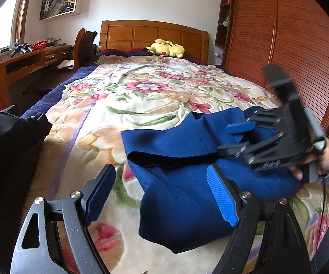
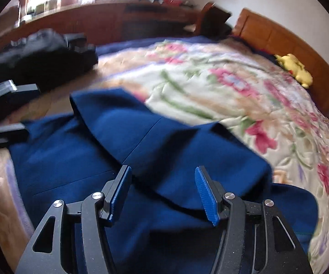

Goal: Fold large clothes
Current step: 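Fold the grasped edge over the jacket bundle and open the right gripper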

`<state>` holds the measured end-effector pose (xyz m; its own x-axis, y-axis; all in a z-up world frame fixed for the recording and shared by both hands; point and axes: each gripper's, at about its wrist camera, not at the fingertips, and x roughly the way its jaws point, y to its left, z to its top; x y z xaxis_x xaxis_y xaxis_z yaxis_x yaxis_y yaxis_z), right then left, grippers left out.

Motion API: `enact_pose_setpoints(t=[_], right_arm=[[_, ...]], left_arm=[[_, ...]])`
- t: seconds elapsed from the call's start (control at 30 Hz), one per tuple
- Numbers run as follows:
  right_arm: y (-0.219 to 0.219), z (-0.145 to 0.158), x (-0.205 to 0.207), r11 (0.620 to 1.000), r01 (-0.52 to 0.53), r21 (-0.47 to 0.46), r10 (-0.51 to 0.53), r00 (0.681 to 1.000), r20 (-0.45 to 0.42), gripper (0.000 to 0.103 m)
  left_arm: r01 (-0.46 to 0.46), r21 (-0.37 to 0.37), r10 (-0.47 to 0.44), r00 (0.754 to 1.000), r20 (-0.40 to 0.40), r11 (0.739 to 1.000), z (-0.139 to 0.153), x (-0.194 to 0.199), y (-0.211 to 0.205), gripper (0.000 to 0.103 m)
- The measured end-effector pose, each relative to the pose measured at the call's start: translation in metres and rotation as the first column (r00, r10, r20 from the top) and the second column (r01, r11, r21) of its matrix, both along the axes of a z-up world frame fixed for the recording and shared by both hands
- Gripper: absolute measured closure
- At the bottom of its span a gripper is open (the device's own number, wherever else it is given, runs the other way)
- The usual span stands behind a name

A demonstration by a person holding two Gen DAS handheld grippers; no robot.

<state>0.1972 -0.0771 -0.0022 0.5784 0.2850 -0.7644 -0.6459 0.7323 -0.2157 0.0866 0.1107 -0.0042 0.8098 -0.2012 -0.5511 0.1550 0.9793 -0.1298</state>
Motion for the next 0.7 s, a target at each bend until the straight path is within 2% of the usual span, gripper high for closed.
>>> enact_pose_setpoints(t=[0.13, 0.3, 0.43, 0.5, 0.57, 0.7], right_arm=[[0.010, -0.019, 0.015, 0.996, -0.011, -0.092, 0.007, 0.999, -0.042, 0.043], [0.022, -0.027, 0.030, 0.985, 0.000, -0.174, 0.002, 1.000, 0.012, 0.043], [0.030, -0.021, 0.049, 0.975, 0.047, -0.217, -0.030, 0.996, 0.080, 0.068], [0.030, -0.017, 0.067, 0.975, 0.093, -0.201, -0.070, 0.991, 0.116, 0.074], [0.029, -0.009, 0.081, 0.971, 0.169, -0.171, -0.138, 0.974, 0.178, 0.075], [0.017, 0.015, 0.100, 0.946, 0.323, -0.035, -0.305, 0.921, 0.241, 0.075]], left_arm=[[-0.005, -0.007, 0.005, 1.000, 0.002, 1.000, 0.000, 0.000, 0.004, 0.020], [-0.004, -0.010, 0.004, 1.000, 0.001, 1.000, 0.000, 0.001, 0.005, 0.020], [0.005, -0.008, -0.005, 1.000, -0.003, 1.000, -0.002, 0.002, 0.002, 0.020], [0.010, 0.000, -0.010, 1.000, -0.006, 1.000, -0.002, 0.003, -0.002, 0.020], [0.015, 0.007, -0.015, 1.000, -0.008, 1.000, -0.003, 0.003, -0.005, 0.020], [0.021, 0.011, -0.021, 1.000, -0.013, 1.000, -0.004, 0.005, -0.008, 0.020]])
